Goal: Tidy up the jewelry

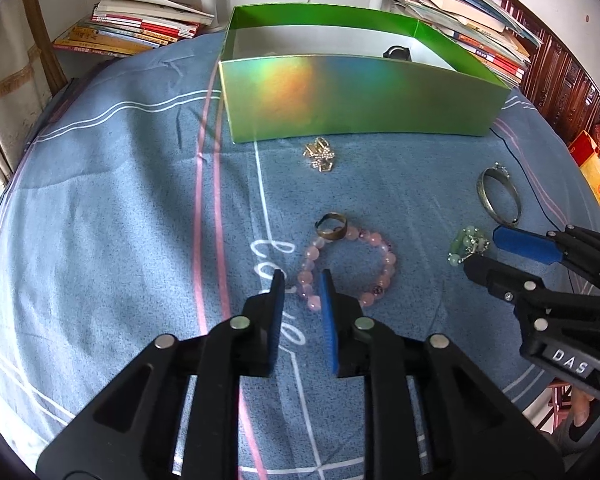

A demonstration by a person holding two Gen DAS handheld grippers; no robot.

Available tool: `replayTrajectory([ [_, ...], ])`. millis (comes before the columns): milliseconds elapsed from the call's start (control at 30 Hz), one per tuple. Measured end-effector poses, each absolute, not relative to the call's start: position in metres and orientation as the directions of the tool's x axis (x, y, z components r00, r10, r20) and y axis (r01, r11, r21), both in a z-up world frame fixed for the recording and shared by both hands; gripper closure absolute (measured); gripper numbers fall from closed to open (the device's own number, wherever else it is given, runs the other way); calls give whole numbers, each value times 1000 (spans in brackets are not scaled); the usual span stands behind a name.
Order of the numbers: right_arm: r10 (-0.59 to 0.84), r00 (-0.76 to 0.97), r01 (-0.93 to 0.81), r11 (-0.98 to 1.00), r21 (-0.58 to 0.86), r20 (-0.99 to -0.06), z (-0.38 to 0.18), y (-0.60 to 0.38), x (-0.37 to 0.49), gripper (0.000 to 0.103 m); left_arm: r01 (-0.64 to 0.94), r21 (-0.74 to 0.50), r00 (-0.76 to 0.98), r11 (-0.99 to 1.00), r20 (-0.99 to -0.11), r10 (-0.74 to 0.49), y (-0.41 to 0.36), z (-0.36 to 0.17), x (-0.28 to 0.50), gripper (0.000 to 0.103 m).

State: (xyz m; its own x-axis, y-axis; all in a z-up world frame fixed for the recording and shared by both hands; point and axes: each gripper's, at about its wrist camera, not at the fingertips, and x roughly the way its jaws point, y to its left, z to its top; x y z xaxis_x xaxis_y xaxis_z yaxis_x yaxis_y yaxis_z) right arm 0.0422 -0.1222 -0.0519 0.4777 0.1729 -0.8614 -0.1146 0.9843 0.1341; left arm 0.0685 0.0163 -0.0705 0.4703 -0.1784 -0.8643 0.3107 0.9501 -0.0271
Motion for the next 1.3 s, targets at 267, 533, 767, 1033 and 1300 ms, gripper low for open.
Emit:
replayTrajectory([
  [267, 156, 479, -117, 987, 113, -864, -58, -115, 48, 60, 318, -20, 467, 948, -867, -175, 12, -74, 69, 78],
  [533, 134, 507, -119, 989, 85, -851, -58, -111, 48, 62, 325, -7, 476, 946, -863, -170, 9, -74, 69, 94],
  [767, 118, 516, -105, 992, 74, -849, -59, -113, 48, 67, 322, 6, 481, 947, -862, -158, 8, -74, 68, 92],
  [1033, 108, 517, -93, 993, 69, -849, -59, -112, 47, 67, 324, 9, 484, 946, -861, -157, 5, -74, 67, 86],
  [1300, 103, 515, -93, 994, 64, -851, -58, -113, 47, 67, 293, 28, 501, 956, -856, -129, 5, -75, 60, 72],
])
